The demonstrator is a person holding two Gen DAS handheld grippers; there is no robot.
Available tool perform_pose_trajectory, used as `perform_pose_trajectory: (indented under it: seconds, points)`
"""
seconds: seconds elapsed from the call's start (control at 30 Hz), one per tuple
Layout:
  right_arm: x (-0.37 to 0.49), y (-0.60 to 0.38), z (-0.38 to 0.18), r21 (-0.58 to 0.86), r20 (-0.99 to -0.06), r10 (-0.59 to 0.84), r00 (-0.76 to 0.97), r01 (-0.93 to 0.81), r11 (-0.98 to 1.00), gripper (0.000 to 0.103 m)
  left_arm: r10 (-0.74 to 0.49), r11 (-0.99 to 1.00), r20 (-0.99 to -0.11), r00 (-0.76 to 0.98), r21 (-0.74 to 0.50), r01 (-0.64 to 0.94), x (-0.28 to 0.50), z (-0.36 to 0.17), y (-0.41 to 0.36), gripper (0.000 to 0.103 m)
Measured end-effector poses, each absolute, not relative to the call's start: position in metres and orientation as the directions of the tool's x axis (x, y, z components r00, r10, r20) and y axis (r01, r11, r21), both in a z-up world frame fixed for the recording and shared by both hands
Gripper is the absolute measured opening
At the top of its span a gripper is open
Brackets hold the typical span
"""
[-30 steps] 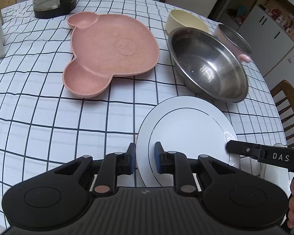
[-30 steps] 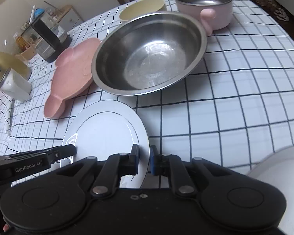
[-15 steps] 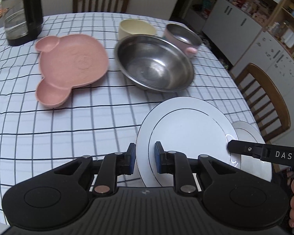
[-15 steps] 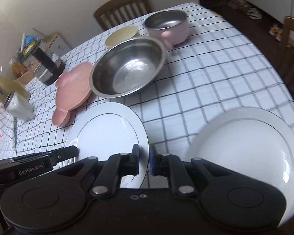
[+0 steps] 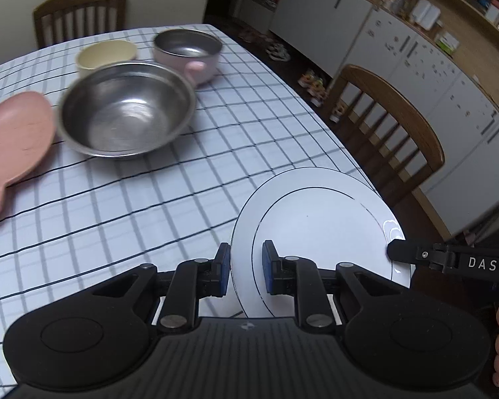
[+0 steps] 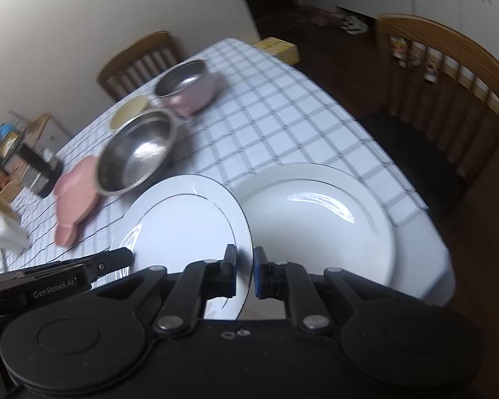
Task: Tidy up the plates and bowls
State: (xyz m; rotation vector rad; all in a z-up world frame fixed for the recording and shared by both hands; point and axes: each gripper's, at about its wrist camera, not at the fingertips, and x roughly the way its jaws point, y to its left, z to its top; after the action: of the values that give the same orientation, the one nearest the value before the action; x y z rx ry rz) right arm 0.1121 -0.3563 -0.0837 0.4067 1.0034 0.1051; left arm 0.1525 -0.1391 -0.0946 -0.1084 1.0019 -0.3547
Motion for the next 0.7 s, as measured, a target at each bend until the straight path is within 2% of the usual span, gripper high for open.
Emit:
perform_pose_trajectory:
  seconds: [0.3, 0.7]
  points:
    - [0.113, -0.418, -0.126, 0.404, -0.834, 0.268, 0.483, 0.200, 0.893, 0.011, -0.311, 0.935, -0.845, 0.434, -0.189, 0.301, 0.172, -0.124, -0.203, 0.019]
    - [0.135, -0.442, -0.157, 0.428, -0.847, 0.313, 0.429, 0.202, 0.881, 0.011, -0.283, 0.941, -0.871, 0.402, -0.171, 0.291, 0.194, -0.145, -0.223, 0.019]
